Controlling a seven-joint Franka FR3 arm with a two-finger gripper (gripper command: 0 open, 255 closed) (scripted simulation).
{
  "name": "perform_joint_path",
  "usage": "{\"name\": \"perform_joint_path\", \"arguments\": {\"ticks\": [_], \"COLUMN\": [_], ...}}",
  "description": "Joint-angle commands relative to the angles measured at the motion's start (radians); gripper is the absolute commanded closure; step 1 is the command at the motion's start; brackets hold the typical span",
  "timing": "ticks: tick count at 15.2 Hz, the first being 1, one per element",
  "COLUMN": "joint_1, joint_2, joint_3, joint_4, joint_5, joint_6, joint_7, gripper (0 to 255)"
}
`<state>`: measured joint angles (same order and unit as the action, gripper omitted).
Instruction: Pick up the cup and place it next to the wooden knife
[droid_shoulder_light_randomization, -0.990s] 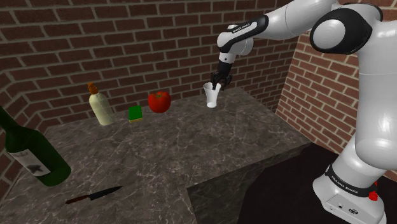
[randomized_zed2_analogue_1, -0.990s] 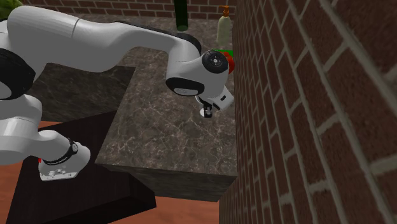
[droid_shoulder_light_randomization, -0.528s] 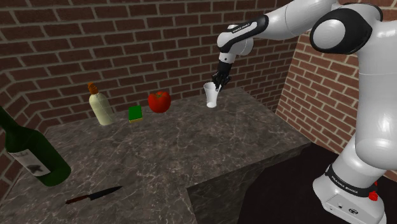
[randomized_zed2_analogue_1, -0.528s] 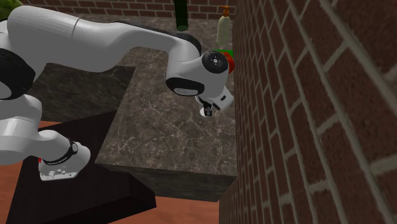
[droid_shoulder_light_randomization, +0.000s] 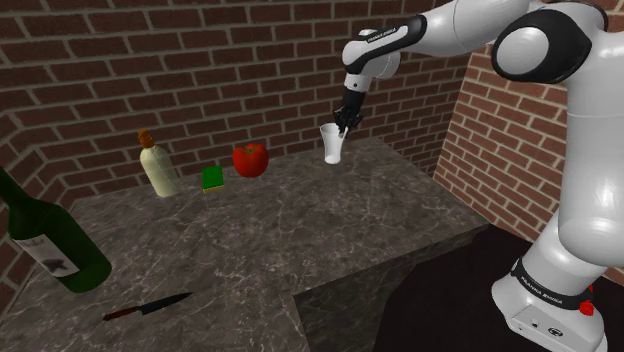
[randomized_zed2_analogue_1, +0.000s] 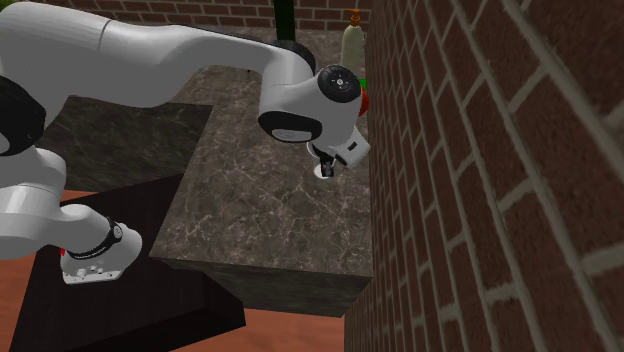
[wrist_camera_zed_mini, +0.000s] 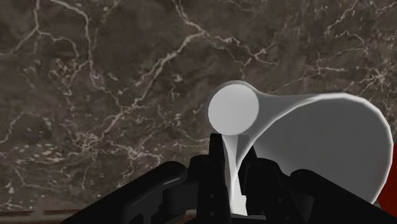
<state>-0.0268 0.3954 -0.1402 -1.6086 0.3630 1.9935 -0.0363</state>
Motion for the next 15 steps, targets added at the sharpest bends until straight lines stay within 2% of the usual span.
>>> {"name": "perform_joint_path", "arguments": {"ticks": [1,15], "joint_1": [0.0,-0.006], "joint_2": [-0.008,-0.037], "joint_3": [-0.001,-0.008], "joint_4": [0.017,0.16], "joint_5": [-0.004,-0.026], "joint_6": [-0.024,-0.189], "joint_7": [0.008,0.058], "gripper": [255,255]}}
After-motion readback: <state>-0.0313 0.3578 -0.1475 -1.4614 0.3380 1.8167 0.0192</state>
